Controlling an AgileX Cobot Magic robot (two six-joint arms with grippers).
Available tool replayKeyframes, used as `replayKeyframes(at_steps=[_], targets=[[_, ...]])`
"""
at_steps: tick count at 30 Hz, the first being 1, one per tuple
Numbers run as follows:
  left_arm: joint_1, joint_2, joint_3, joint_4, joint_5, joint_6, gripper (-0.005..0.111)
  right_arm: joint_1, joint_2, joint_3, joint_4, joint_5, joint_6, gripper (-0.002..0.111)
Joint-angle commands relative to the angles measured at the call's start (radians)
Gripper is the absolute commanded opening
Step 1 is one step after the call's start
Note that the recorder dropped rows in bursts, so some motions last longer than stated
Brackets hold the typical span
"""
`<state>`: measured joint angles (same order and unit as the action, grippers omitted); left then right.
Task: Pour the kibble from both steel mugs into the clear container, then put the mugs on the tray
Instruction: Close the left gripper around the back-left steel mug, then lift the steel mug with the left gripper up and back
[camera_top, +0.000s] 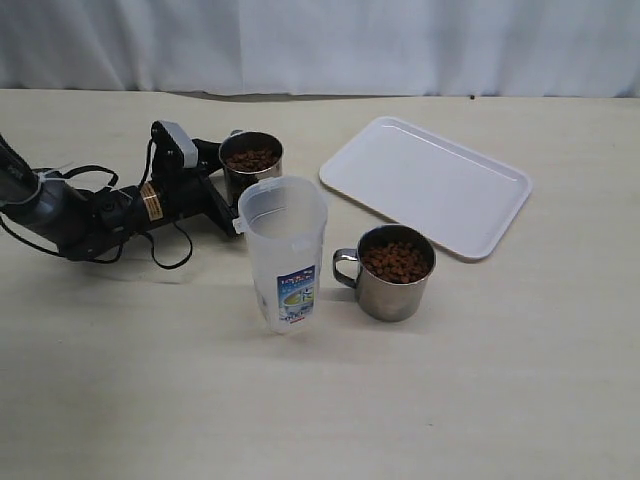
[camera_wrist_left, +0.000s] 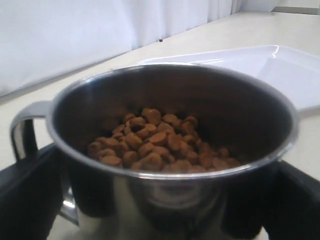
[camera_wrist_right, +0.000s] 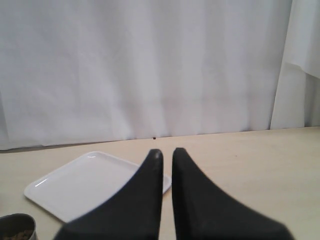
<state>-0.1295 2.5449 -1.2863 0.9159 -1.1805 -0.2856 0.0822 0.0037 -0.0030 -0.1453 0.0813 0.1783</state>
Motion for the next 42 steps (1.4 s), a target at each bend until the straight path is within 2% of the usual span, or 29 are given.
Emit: replayKeyframes(at_steps=[1,17,20,28,32,37,42], targets=[[-0.004,0.000,-0.007,-0.025,-0.008,0.004,0.074,0.002,-0.004,0.003,0.000,-0.001,-0.008,0.005],[-0.015,0.000,-0.007,-0.066,-0.025,0.004,0.072,0.002,-0.004,0.003,0.000,-0.001,-0.008,0.005],[-0.015,0.000,-0.007,-0.066,-0.025,0.004,0.058,0.002,-0.004,0.003,0.000,-0.001,-0.008,0.005],[-0.002,-0.003,-0.007,-0.068,-0.021,0.004,0.001,0.002,-0.004,0.003,0.000,-0.001,-0.008,0.005],[0.039,-0.029,-0.005,-0.061,-0.007,-0.012,0.000,0.002,-0.004,0.003,0.000,-0.001,-0.008,0.005],[0.117,-0.135,0.009,0.002,0.013,-0.147,0.000,0.002,-0.004,0.003,0.000,-0.001,-0.008,0.005],[0.171,-0.318,0.011,0.182,0.187,-0.331,0.000,0.002,-0.004,0.003,0.000,-0.001,-0.008,0.005]])
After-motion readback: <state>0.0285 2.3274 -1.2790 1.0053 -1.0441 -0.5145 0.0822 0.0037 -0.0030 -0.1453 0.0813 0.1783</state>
